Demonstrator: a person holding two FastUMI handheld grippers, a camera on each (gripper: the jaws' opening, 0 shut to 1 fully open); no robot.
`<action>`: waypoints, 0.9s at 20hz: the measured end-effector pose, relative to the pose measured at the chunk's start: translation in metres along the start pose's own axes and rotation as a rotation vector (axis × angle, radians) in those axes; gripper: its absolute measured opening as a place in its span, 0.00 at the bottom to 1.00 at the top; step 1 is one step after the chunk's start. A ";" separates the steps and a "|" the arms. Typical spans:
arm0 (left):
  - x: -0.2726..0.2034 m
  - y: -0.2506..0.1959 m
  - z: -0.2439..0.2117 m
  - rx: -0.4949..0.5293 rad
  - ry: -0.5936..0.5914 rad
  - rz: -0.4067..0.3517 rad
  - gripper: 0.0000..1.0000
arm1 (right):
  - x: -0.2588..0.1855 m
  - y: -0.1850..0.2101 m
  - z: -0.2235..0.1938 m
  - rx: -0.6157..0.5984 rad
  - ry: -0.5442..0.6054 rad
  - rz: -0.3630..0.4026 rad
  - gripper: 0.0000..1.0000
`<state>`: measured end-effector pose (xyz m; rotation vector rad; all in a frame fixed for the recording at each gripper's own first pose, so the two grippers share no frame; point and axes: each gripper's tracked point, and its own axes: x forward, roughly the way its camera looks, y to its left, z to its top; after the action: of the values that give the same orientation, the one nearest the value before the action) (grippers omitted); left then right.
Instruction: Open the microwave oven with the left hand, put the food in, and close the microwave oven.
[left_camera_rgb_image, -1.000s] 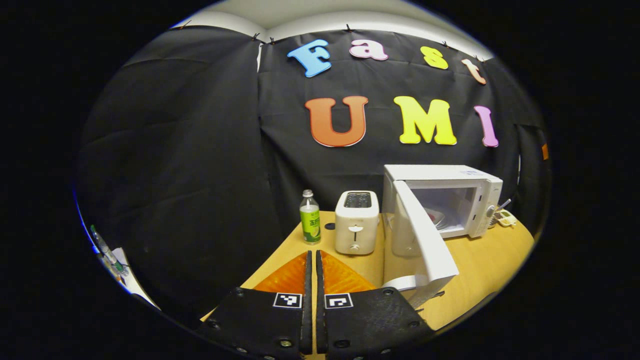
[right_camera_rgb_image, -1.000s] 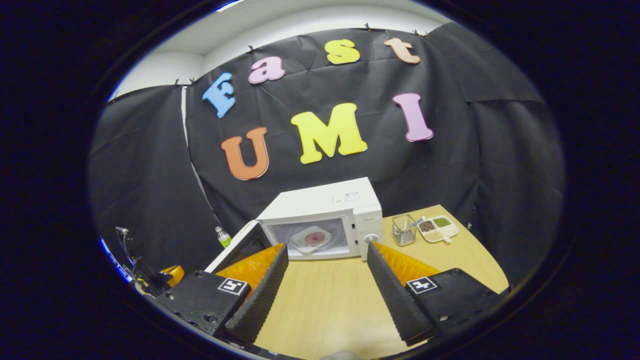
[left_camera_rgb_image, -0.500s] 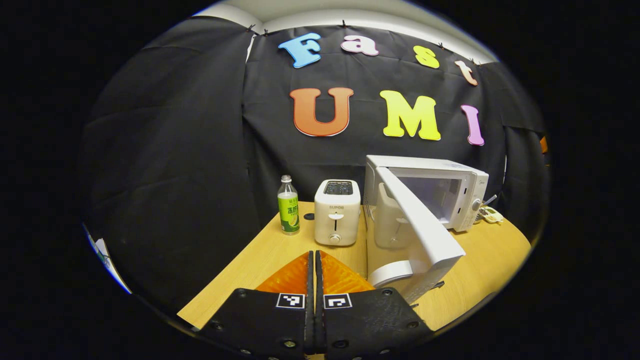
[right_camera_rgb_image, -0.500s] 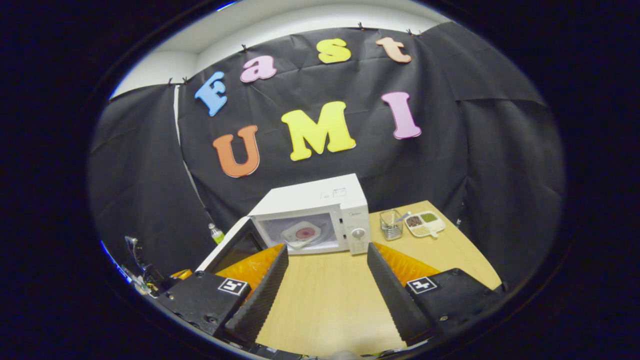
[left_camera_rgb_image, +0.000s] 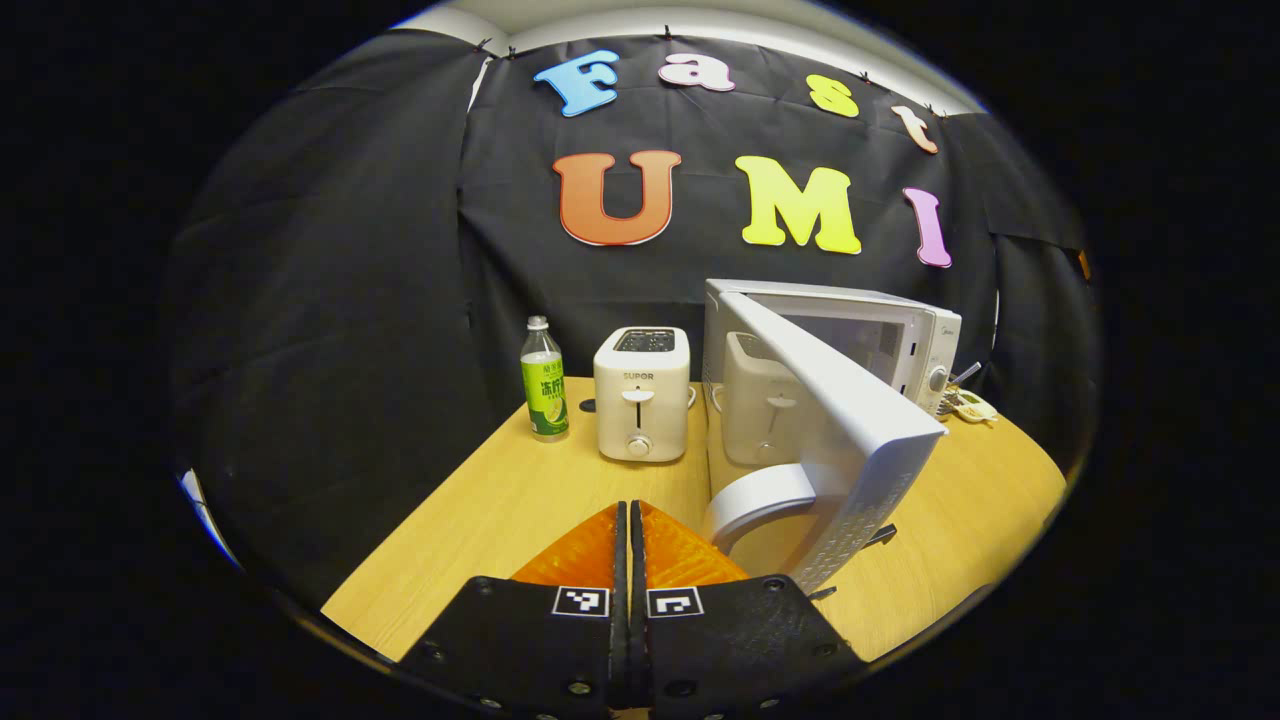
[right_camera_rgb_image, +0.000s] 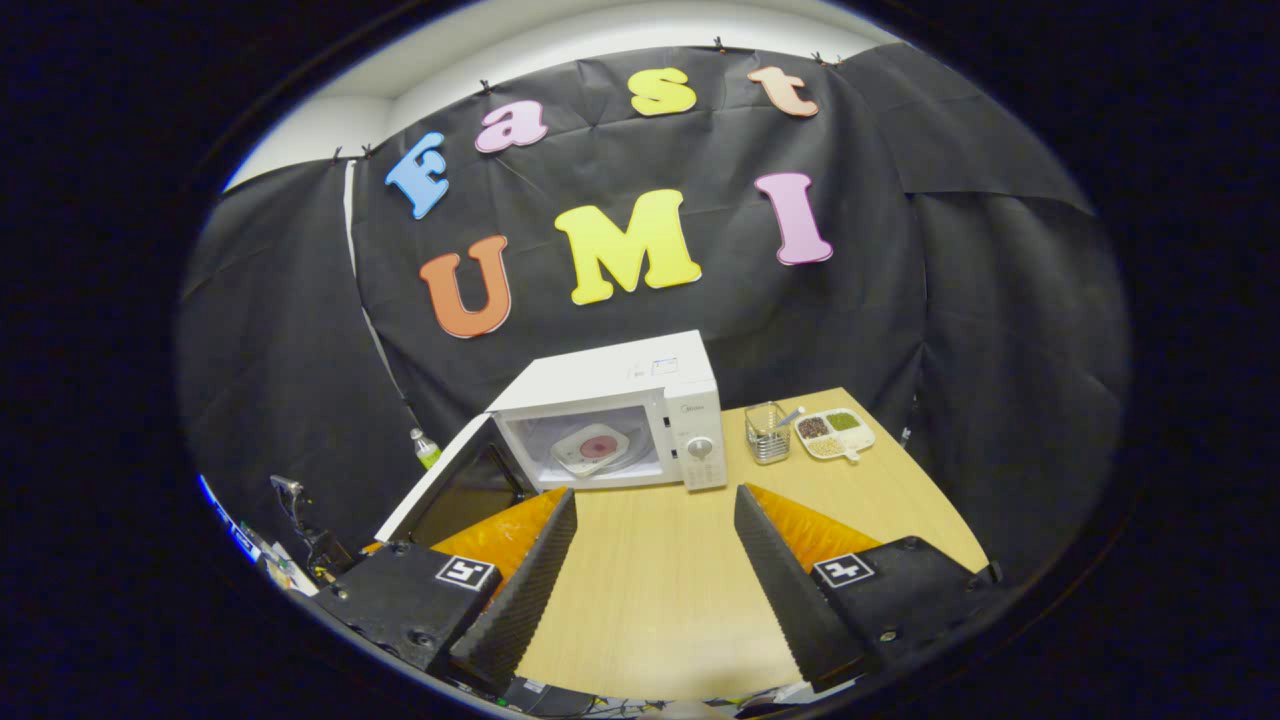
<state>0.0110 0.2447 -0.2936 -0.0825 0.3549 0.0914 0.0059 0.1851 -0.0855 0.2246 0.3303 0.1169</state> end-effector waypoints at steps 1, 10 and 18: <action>-0.001 -0.006 -0.002 0.002 0.002 -0.007 0.00 | -0.001 -0.002 0.002 0.007 -0.004 0.000 1.00; 0.005 -0.067 0.001 0.011 -0.002 -0.099 0.00 | -0.002 -0.016 0.016 0.028 -0.032 -0.020 1.00; 0.015 -0.150 0.014 0.055 -0.027 -0.255 0.00 | -0.007 -0.036 0.017 0.022 -0.033 -0.064 1.00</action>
<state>0.0459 0.0982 -0.2759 -0.0716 0.3168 -0.1692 0.0077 0.1456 -0.0759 0.2375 0.3053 0.0466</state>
